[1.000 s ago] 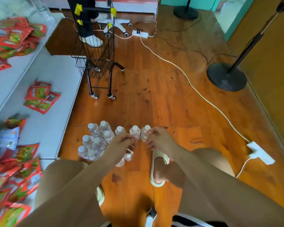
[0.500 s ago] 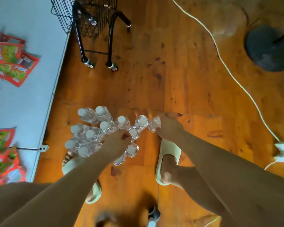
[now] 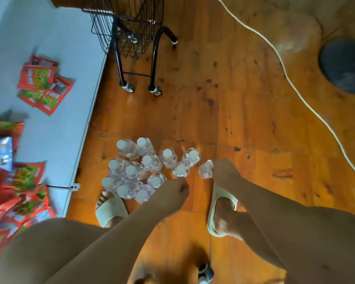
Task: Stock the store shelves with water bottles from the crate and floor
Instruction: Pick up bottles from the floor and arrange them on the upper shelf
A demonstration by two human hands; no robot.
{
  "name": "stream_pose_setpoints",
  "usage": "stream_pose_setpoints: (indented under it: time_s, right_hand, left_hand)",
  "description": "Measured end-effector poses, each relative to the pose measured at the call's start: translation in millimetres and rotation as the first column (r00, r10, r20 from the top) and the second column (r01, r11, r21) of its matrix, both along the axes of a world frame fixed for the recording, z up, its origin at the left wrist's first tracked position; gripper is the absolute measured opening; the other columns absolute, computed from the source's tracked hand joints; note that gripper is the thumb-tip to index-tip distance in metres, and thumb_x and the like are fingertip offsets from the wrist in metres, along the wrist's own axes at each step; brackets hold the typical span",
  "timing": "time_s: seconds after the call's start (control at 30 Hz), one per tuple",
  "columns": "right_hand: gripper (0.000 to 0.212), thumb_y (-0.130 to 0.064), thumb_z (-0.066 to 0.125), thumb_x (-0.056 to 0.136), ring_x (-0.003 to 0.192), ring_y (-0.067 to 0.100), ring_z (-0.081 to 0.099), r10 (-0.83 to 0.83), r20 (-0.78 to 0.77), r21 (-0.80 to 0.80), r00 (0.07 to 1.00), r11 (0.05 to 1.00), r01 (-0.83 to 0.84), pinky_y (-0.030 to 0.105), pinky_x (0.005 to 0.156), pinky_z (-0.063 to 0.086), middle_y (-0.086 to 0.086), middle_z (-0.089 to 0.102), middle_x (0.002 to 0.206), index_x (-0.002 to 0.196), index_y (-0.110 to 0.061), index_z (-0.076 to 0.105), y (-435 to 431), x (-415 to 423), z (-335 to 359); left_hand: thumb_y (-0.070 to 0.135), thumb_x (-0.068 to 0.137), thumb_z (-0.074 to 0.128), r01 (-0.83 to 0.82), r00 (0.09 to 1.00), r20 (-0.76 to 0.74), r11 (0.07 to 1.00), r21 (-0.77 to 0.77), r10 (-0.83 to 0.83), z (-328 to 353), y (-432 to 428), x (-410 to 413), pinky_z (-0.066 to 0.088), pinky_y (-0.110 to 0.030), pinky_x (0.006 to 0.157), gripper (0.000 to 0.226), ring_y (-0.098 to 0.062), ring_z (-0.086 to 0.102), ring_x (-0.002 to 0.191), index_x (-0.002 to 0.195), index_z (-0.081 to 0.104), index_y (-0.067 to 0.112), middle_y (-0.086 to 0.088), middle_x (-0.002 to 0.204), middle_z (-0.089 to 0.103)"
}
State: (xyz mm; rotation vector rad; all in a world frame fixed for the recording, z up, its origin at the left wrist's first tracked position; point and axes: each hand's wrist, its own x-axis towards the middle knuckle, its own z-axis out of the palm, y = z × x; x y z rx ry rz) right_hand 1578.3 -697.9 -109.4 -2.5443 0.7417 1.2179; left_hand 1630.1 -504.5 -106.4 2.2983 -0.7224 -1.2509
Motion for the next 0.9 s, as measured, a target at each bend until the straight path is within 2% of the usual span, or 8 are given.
stream_pose_setpoints:
  time_s: [0.2,0.37,0.47,0.53,0.63,0.7,0.83,0.9]
  right_hand:
    - [0.031,-0.014,0.042,0.106,0.127,0.028,0.056,0.043,0.109,0.041,0.993,0.998,-0.048,0.030,0.100,0.044,0.010,0.060,0.136,0.129,-0.005,0.061,23,-31,70]
    - [0.036,-0.021,0.038,0.107,0.128,0.029,0.055,0.041,0.196,0.045,0.980,0.998,-0.050,0.032,0.103,0.044,0.013,0.059,0.137,0.134,-0.005,0.057,57,-74,108]
    - [0.039,-0.027,0.044,0.106,0.130,0.027,0.053,-0.111,0.298,0.175,0.948,0.983,0.060,0.030,0.103,0.042,0.011,0.057,0.142,0.138,-0.006,0.056,83,-101,134]
    - [0.036,-0.026,0.048,0.105,0.120,0.026,0.059,-0.208,0.360,0.280,0.910,0.954,0.107,0.025,0.092,0.045,0.011,0.063,0.131,0.131,-0.005,0.062,98,-120,153]
    - [0.020,-0.024,0.056,0.102,0.095,0.020,0.067,-0.467,0.413,0.527,0.782,0.823,0.213,0.012,0.068,0.051,0.000,0.065,0.108,0.115,-0.015,0.068,109,-150,166]
    - [0.012,-0.023,0.059,0.101,0.086,0.018,0.071,-0.625,0.387,0.683,0.678,0.688,0.245,0.022,0.065,0.057,0.000,0.065,0.105,0.108,-0.021,0.069,115,-170,178]
    - [0.014,-0.022,0.060,0.100,0.085,0.027,0.075,-0.803,0.344,0.827,0.487,0.505,0.248,0.037,0.068,0.061,0.009,0.074,0.104,0.107,-0.019,0.073,128,-199,199]
    - [0.016,-0.029,0.058,0.102,0.080,0.030,0.075,-0.842,0.342,0.845,0.417,0.470,0.256,0.042,0.072,0.062,0.012,0.076,0.093,0.107,-0.019,0.069,137,-206,207]
  left_hand:
    - [0.022,0.100,0.052,0.069,0.996,0.061,0.998,0.006,-0.069,53,31,-24,0.052,-0.034,0.082,0.020,-0.021,0.064,0.094,0.116,0.063,0.017,-0.003,0.109,0.069]
    - [0.019,0.098,0.056,-0.023,0.999,0.036,0.998,-0.056,0.025,87,67,-61,0.057,-0.039,0.071,0.022,-0.014,0.059,0.069,0.120,0.058,0.017,0.000,0.106,0.062]
    - [0.019,0.093,0.064,-0.074,0.991,0.104,0.993,-0.095,0.084,99,90,-87,0.057,-0.044,0.082,0.032,-0.019,0.061,0.090,0.123,0.054,0.021,0.000,0.117,0.055]
    - [0.022,0.088,0.073,-0.118,0.983,0.129,0.986,-0.114,0.132,107,106,-104,0.055,-0.040,0.087,0.056,-0.021,0.056,0.112,0.137,0.046,0.023,-0.001,0.132,0.046]
    - [0.026,0.075,0.086,-0.140,0.974,0.163,0.984,-0.107,0.156,119,128,-119,0.049,-0.034,0.096,0.100,-0.026,0.041,0.138,0.155,0.027,0.026,-0.001,0.154,0.028]
    - [0.033,0.069,0.091,-0.104,0.975,0.182,0.986,-0.133,0.128,127,142,-121,0.045,-0.030,0.100,0.112,-0.022,0.038,0.140,0.157,0.022,0.028,0.007,0.154,0.025]
    - [0.059,0.066,0.086,-0.028,0.980,0.190,0.990,-0.137,0.054,140,163,-127,0.043,-0.032,0.106,0.098,-0.011,0.049,0.130,0.147,0.038,0.032,0.015,0.144,0.046]
    - [0.066,0.066,0.081,-0.013,0.975,0.217,0.993,-0.119,0.039,151,169,-138,0.049,-0.030,0.097,0.078,-0.006,0.057,0.110,0.129,0.046,0.034,0.020,0.125,0.056]
